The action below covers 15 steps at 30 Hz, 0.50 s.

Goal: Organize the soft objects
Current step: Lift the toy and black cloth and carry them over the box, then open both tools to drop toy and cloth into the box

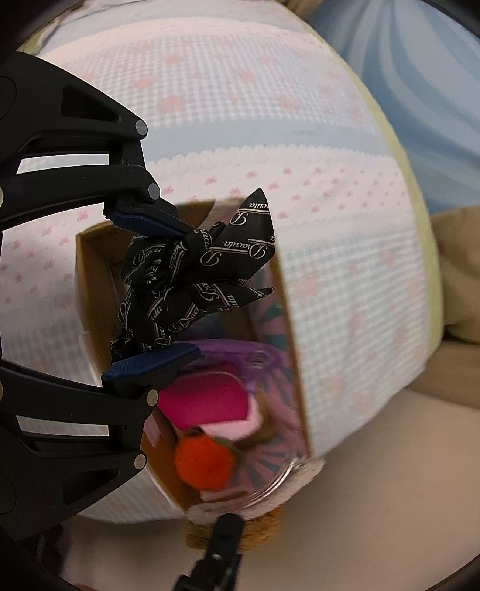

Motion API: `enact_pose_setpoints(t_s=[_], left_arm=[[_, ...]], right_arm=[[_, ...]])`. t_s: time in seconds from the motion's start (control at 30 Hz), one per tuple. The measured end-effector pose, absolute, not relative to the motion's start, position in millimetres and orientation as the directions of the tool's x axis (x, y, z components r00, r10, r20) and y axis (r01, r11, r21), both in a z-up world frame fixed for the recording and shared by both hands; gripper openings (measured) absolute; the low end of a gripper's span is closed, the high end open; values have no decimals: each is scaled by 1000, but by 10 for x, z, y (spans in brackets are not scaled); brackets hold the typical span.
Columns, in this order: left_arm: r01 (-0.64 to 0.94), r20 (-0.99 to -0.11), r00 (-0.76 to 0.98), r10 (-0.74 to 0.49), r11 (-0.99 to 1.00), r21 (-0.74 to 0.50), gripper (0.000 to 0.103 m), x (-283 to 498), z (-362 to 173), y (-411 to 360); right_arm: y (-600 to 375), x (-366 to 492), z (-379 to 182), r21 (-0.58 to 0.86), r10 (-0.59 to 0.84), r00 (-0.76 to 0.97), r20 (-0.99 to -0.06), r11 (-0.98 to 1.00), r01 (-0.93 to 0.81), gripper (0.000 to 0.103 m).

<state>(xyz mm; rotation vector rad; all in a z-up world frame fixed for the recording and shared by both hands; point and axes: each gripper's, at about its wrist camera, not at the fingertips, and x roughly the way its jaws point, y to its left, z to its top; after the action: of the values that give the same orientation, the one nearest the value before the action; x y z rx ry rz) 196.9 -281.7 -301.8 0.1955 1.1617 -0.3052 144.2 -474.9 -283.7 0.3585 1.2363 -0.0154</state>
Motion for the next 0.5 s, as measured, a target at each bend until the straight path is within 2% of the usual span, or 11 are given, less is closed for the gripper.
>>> enact_pose_setpoints(t_s=[0.23, 0.3, 0.33, 0.37, 0.43, 0.47, 0.5], left_arm=[[426, -946, 313, -82, 902, 63, 52, 1949, -3489, -2935], [446, -946, 314, -80, 892, 73, 64, 1951, -3521, -2966], [459, -946, 312, -90, 886, 67, 85, 1959, -3520, -2976], [474, -942, 316, -110, 879, 56, 103, 1961, -3493, -2983], [493, -935, 332, -125, 868, 59, 103, 1939, -3448, -2997], [497, -932, 344, -112, 864, 80, 103, 1937, -3424, -2998], [500, -928, 356, -107, 861, 93, 103, 1927, -3394, -2994]], right_arm=[[-4779, 1508, -3209, 294, 210, 297, -931, 915, 275, 37], [-4829, 1533, -3248, 301, 205, 299, -932, 897, 323, 40], [-4843, 1545, -3258, 306, 205, 301, -931, 889, 342, 40], [-4869, 1562, -3283, 311, 205, 302, -931, 878, 363, 44], [-4915, 1611, -3355, 308, 207, 277, -938, 863, 400, 51], [-4928, 1642, -3399, 312, 218, 261, -941, 858, 408, 65], [-4946, 1651, -3433, 322, 235, 247, -940, 851, 415, 88]])
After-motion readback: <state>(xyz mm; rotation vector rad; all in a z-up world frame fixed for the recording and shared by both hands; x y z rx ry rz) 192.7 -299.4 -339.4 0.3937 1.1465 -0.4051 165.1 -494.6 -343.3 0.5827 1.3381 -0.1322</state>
